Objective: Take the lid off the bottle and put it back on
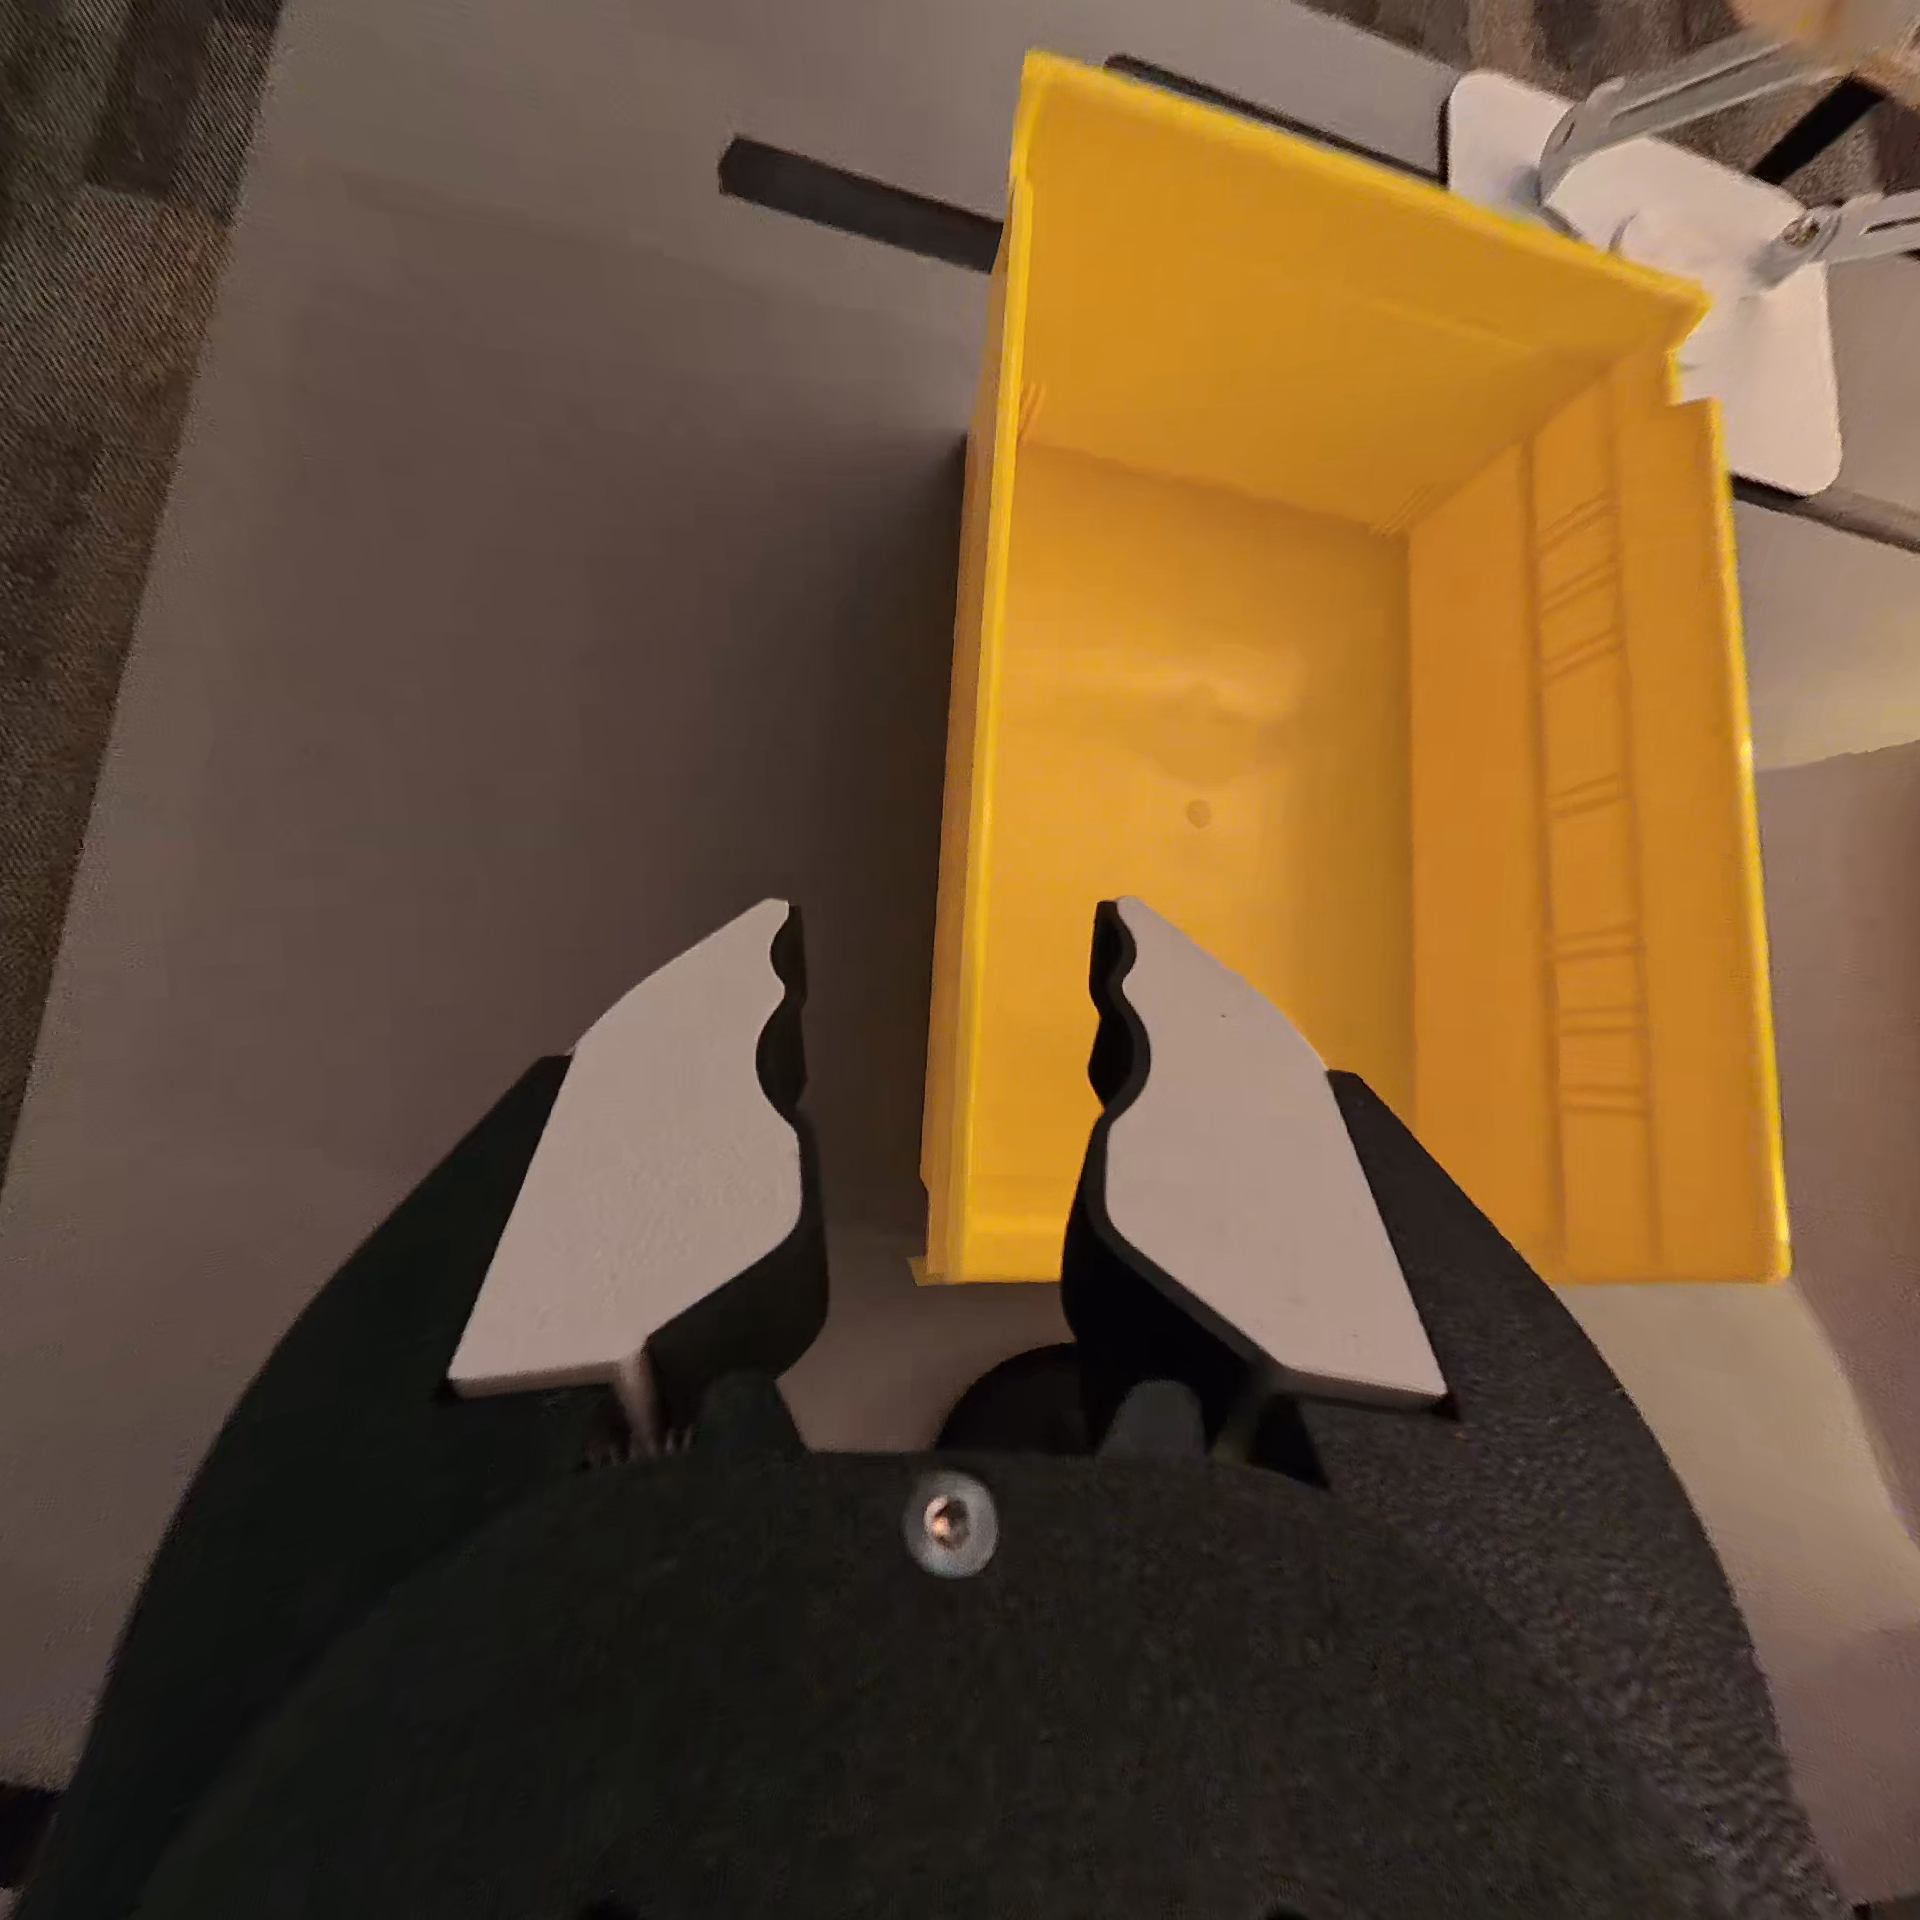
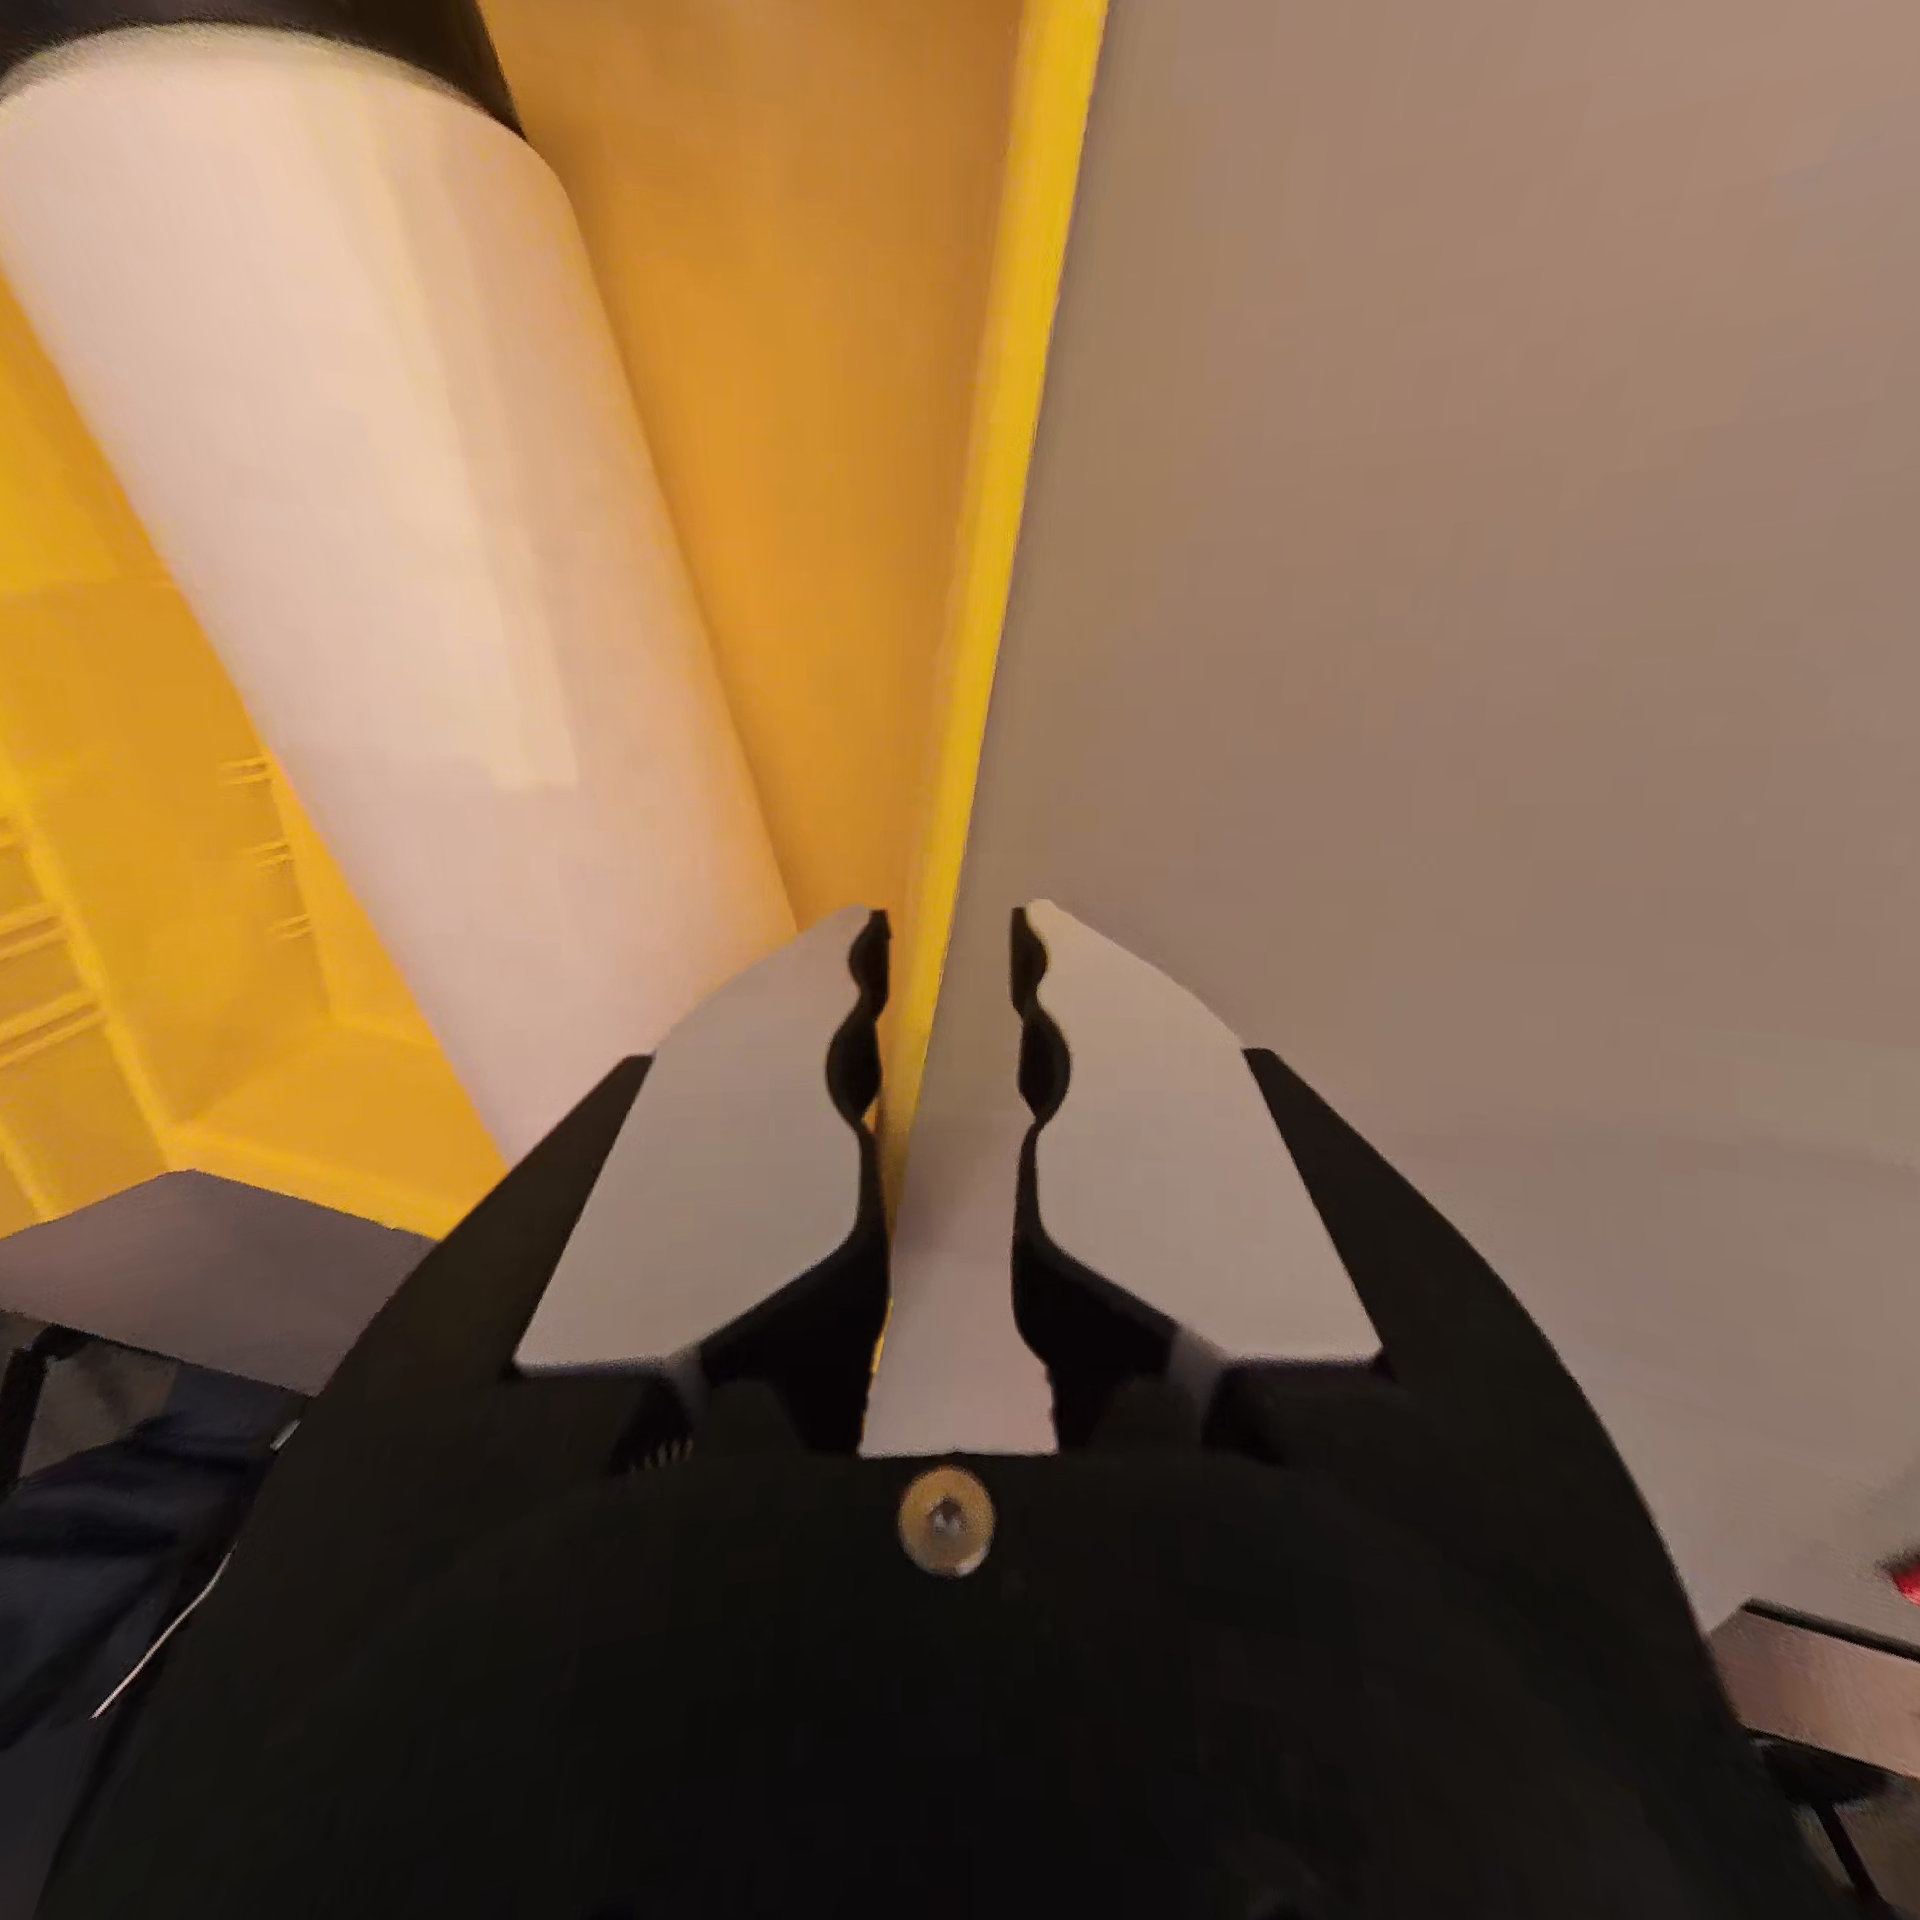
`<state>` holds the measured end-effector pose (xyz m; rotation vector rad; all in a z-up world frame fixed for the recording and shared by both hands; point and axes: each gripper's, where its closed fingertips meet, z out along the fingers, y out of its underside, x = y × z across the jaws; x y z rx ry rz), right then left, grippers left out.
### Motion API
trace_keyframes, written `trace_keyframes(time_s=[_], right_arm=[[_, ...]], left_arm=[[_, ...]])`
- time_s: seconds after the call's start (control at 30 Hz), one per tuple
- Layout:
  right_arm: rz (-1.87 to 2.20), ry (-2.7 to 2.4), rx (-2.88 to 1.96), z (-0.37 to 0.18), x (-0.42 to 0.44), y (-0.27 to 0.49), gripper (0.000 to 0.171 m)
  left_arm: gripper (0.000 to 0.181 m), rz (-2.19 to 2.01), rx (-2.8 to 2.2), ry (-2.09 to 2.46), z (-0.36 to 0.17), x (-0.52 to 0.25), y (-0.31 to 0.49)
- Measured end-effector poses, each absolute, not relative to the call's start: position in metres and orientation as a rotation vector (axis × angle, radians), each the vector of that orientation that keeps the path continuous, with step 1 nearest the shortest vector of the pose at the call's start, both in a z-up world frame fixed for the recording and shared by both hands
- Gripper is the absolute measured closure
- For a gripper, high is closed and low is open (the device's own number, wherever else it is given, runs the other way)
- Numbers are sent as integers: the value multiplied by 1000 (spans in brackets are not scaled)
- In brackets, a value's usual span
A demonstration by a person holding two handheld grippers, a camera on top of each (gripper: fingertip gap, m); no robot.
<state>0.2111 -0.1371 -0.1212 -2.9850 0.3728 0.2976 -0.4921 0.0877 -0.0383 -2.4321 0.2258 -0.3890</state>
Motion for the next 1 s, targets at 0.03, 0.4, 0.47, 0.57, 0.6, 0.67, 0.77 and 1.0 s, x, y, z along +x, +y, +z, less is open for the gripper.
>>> trace_keyframes(time_s=[0.03, 0.4, 0.47, 0.57, 0.6, 0.67, 0.77, 1.0], right_arm=[[318, 369, -2993, -123, 208, -136, 158], [394, 412, -3010, -126, 188, -126, 162], [416, 379, -3019, -125, 176, -120, 162], [445, 336, -3043, -125, 155, -112, 161], [440, 336, -3050, -125, 149, -109, 162], [445, 331, -3061, -125, 133, -103, 162], [468, 281, -3083, -124, 106, -95, 161], [480, 183, -3088, -125, 70, -80, 162]], left_arm=[[128, -388, -2451, 235, -44, -490, 89], [147, -426, -2673, 296, -98, -473, 88], [151, -467, -2683, 304, -100, -466, 87], [153, -381, -2705, 354, -103, -464, 87], [153, -334, -2713, 380, -104, -464, 87], [158, -227, -2735, 449, -107, -464, 84], [175, -152, -2759, 572, -110, -455, 79], [169, -88, -2792, 787, -112, -418, 64]])
